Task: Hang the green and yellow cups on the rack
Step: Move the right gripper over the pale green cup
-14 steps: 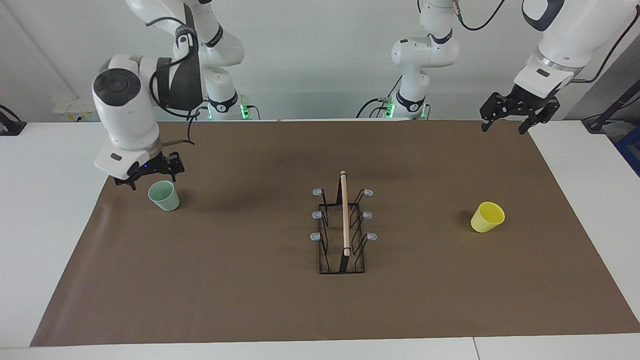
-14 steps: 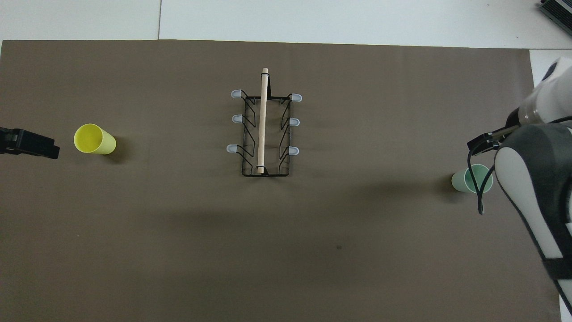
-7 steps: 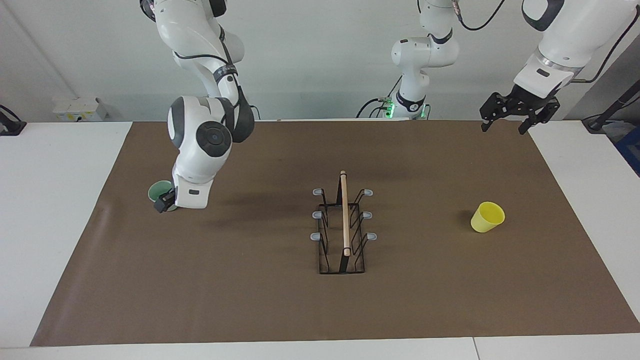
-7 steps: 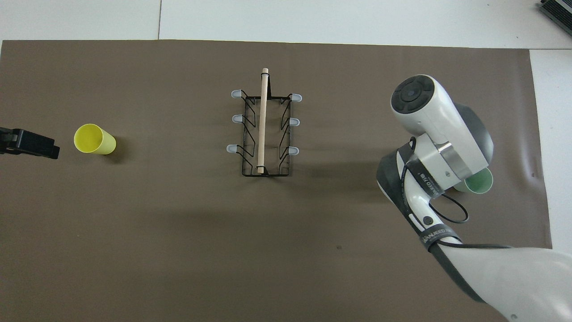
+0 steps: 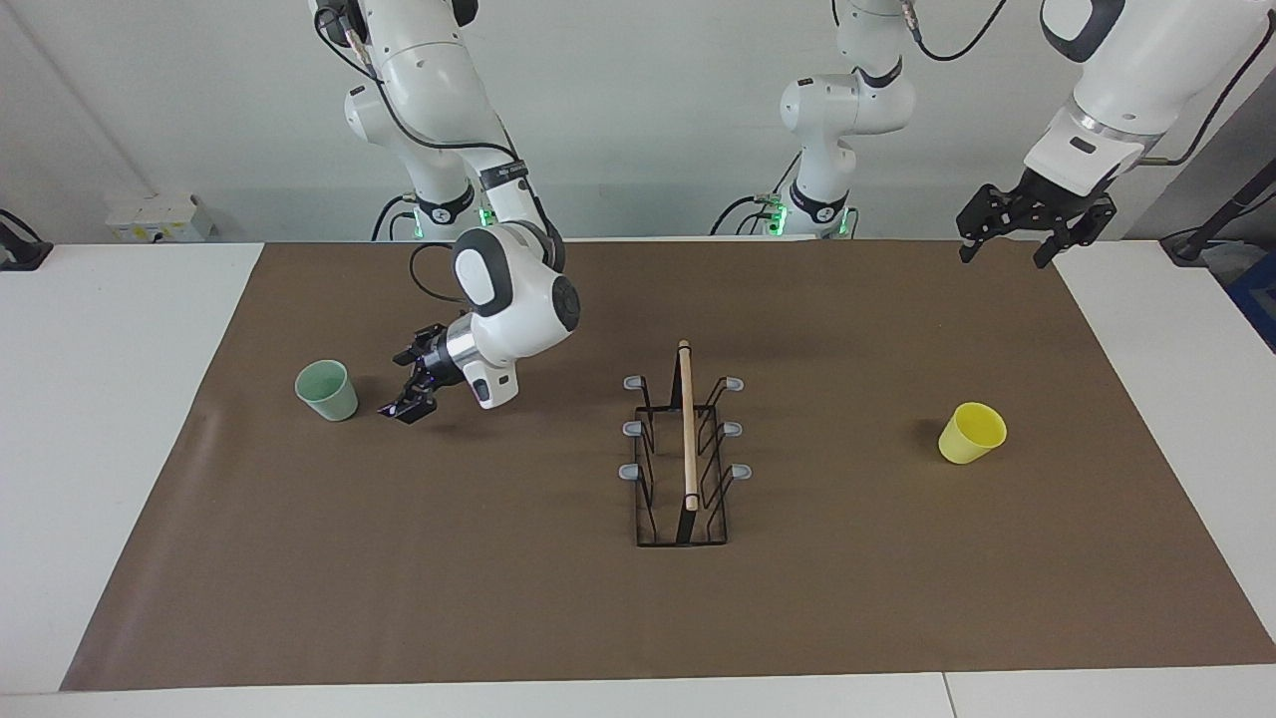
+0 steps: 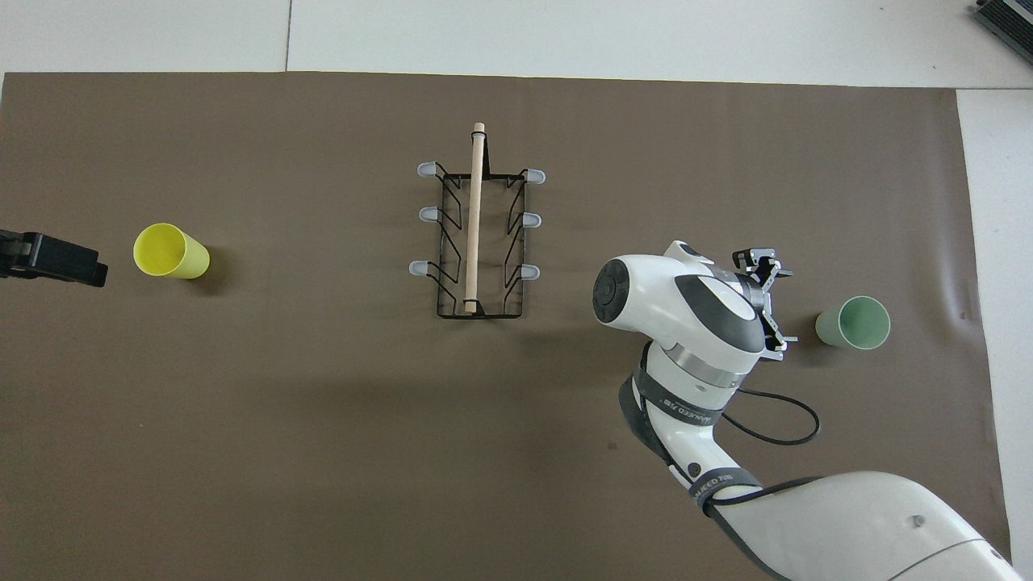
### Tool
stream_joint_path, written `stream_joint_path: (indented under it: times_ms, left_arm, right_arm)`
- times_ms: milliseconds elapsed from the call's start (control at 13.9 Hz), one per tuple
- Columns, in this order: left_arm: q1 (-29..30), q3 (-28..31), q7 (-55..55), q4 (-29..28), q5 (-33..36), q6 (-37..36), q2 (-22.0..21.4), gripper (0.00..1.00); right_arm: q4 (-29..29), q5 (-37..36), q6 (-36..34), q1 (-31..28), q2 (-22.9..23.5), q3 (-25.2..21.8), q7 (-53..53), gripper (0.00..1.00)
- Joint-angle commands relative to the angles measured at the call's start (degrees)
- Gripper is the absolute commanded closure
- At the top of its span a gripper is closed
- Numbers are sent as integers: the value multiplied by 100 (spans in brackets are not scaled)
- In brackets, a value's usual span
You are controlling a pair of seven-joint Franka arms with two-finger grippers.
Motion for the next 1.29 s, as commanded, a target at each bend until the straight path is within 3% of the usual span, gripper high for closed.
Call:
stream_joint_path:
  times_ms: [0,359,1222]
  left_arm:
    - [11,-11,-55,-2,120,-85,-47,0]
    - [11,-11,-55,-2,120,-85,-47,0]
    - [11,-11,-55,-2,120,-85,-47,0]
  right_arm:
    - [-606,-518,179,-4,-166,-9,-118,0]
    - [-1125,-1010,469,-364,-227,-9,-56,0]
    - [-1750,-2284,891,-662,-228,-18,1394,0]
